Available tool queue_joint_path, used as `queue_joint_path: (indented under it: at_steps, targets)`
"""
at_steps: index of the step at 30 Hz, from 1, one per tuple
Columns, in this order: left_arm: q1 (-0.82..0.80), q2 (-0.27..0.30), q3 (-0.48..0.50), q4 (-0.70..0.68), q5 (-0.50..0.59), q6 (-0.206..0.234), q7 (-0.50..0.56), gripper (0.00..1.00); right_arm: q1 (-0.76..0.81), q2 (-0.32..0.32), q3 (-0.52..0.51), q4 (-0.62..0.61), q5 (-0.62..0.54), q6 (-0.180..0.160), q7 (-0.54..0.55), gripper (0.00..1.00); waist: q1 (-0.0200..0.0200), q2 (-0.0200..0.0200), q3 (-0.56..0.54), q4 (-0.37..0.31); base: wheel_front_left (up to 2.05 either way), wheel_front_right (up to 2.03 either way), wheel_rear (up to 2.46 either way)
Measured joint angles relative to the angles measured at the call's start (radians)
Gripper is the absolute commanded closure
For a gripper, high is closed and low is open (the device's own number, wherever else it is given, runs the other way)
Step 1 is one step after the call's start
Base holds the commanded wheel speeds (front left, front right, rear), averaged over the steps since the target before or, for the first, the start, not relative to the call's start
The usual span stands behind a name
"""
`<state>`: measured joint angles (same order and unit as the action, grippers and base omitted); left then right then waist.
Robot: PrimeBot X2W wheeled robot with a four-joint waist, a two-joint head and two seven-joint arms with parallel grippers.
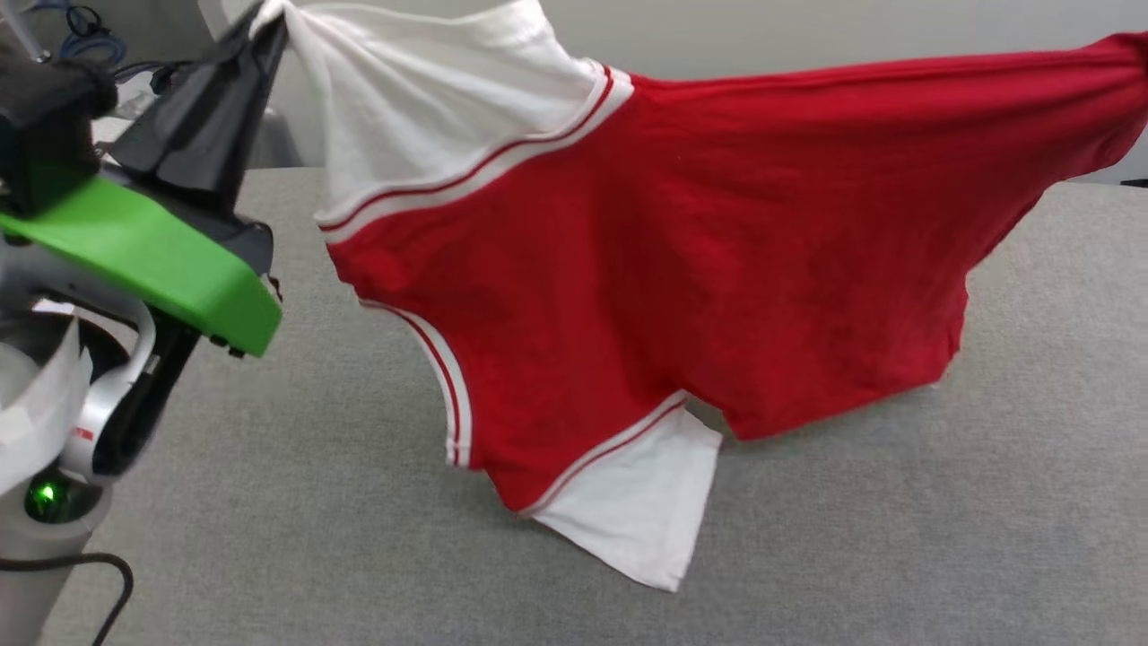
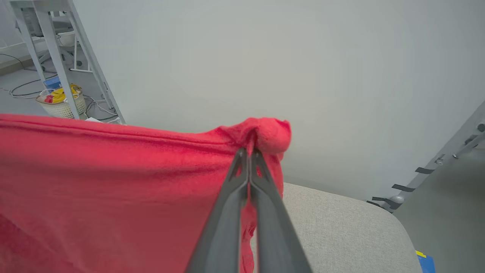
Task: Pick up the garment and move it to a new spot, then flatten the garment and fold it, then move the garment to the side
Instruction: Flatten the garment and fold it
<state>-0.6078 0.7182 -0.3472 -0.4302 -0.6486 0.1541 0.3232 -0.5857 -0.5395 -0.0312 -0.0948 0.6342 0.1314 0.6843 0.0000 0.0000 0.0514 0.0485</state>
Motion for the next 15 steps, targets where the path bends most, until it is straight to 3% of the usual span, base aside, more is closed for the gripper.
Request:
queue_joint_path:
  at_steps: [5,9,15]
  targets:
    - [-0.085,0.015,0.018,0.003,0.042,0.001,0.009,1.0,-0.021,0.029,-0.027,-0.07,-0.016,0.0,0.002,1.0,0.0,0.0,0.002,-0.03,0.0,0.0,0.0]
    - [-0.167,0.062,0.022,0.022,0.124,-0.001,0.016,1.0,-0.051,0.053,-0.04,-0.106,-0.043,0.0,0.001,1.0,0.0,0.0,0.029,-0.041,0.0,0.0,0.0]
    - [-0.304,0.068,0.014,0.078,0.155,-0.046,0.016,1.0,-0.122,0.066,-0.056,-0.121,-0.072,0.0,-0.029,1.0,0.0,0.0,0.095,-0.051,0.0,0.0,0.0]
